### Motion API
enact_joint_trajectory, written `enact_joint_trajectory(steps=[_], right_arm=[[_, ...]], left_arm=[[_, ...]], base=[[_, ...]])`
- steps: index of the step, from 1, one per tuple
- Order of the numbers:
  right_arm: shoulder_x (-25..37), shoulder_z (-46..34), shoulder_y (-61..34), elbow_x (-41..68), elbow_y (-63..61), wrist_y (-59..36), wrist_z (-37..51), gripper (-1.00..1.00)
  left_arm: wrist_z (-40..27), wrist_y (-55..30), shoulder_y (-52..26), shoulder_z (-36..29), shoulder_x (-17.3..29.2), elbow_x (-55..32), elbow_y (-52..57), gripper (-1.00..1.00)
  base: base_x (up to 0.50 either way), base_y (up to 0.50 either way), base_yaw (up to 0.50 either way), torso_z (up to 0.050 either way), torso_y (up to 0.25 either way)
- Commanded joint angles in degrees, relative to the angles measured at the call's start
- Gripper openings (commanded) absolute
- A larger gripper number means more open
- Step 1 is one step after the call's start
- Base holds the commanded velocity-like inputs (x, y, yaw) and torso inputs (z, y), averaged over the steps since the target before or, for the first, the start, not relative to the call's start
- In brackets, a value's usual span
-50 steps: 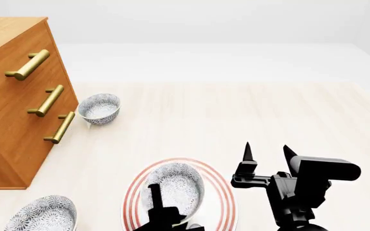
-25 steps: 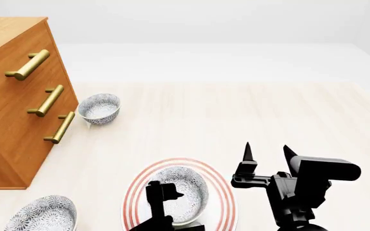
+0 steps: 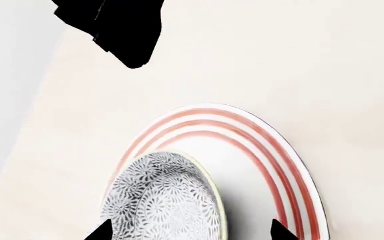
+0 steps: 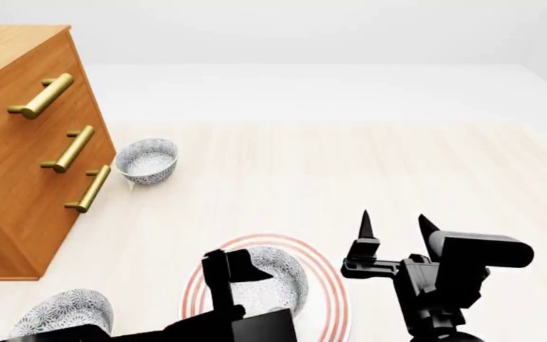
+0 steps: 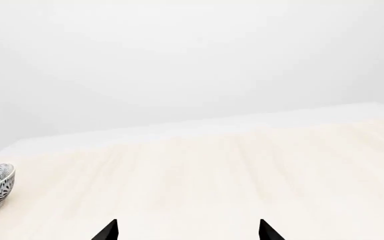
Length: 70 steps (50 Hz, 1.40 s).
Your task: Put the bowl in the middle on the plate.
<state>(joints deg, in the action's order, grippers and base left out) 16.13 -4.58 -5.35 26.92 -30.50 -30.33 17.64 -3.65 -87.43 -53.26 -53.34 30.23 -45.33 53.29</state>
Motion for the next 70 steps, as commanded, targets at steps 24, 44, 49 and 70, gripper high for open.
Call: enact_joint_trajectory(steps=[24,44,49,70], right_arm=[[0.68,-0.30,-0.51,0.84,-0.08,-0.14,0.85,1.00],[0.92,-0.98,-1.26,1.03,0.38,-0.27,1.21,1.00],[1.11,-0.76,-1.20,1.25,-0.01,-0.38,1.50,1.00],[7.01,0.20,-26.80,9.03,-11.84,-26.98,9.74,1.00]], left_arm=[[-24.96,10.27,-9.92,39.93,0.01,-42.61,-30.81,1.00],[-25.60,26.57,-0.18,43.03,-1.88,-24.50,-30.88,1.00],[-25.50,27.22,0.71,42.67,-1.87,-23.79,-30.32,1.00],[-25.65,27.43,0.62,42.00,-1.73,-23.95,-30.12,1.00]], base=[[0.00,0.00,0.00,0.000,0.000],[0.00,0.00,0.00,0.000,0.000],[0.00,0.00,0.00,0.000,0.000],[0.00,0.00,0.00,0.000,0.000]])
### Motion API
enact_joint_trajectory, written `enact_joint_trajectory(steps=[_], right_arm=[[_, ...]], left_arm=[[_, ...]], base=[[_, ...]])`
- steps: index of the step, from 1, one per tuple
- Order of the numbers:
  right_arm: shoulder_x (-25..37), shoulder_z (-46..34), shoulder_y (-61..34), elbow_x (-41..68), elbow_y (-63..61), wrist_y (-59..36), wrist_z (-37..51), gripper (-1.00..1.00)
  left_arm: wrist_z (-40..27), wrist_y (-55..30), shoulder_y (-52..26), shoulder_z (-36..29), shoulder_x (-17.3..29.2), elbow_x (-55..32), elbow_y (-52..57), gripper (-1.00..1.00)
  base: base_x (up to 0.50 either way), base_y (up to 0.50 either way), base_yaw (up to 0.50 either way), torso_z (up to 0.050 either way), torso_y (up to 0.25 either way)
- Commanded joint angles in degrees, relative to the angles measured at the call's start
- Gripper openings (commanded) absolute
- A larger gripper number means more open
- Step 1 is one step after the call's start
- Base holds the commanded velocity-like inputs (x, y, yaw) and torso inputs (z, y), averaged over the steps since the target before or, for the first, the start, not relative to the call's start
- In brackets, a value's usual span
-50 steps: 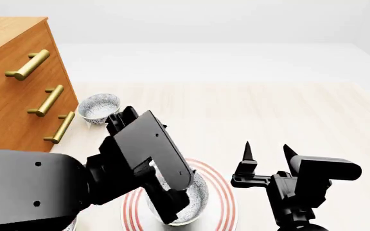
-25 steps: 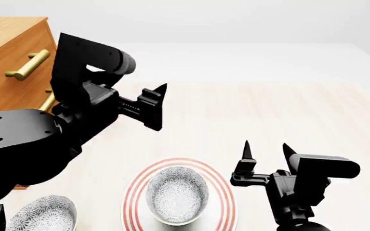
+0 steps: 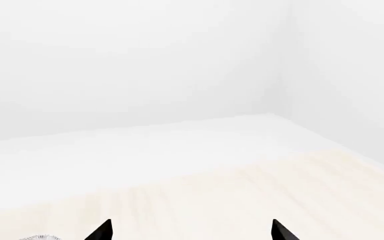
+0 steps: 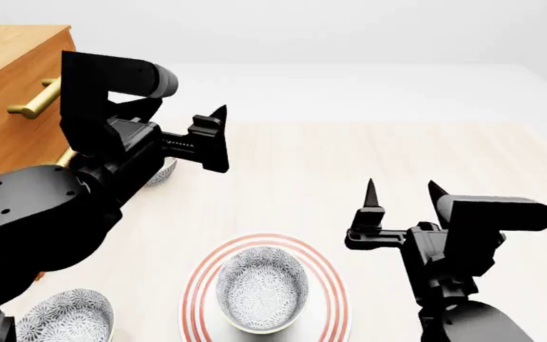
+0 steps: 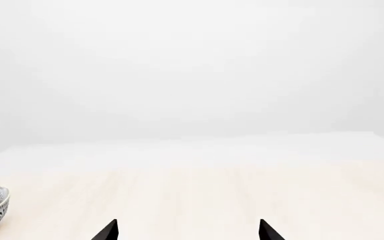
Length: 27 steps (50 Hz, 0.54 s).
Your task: Put the bowl in the middle on the plate.
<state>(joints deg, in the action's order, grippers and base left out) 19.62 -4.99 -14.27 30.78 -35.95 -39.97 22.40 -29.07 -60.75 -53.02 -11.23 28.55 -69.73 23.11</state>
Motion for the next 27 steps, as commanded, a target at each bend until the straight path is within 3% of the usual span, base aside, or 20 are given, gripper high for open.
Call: enact_joint_trajectory(steps=[1,12,27], right_arm=[[3.50,0.70,-19.93,5.79,-6.17,-18.79,5.18,1.00],[3.04,0.67,-28.66,8.83,-4.70,-24.03,5.37,1.00],[2.66,0.81,-32.06,11.40,-5.68,-26.96,6.07,1.00]], left_arm=[[0.03,0.96,0.46,-0.31,-0.01,0.84,-0.04,1.00],[0.76,1.33,0.56,-1.25,0.19,1.54,0.04,1.00],[1.50,1.97,0.88,-1.73,0.50,1.78,0.03,1.00]], base=[[0.00,0.00,0.00,0.000,0.000],[0.00,0.00,0.00,0.000,0.000],[0.00,0.00,0.00,0.000,0.000]])
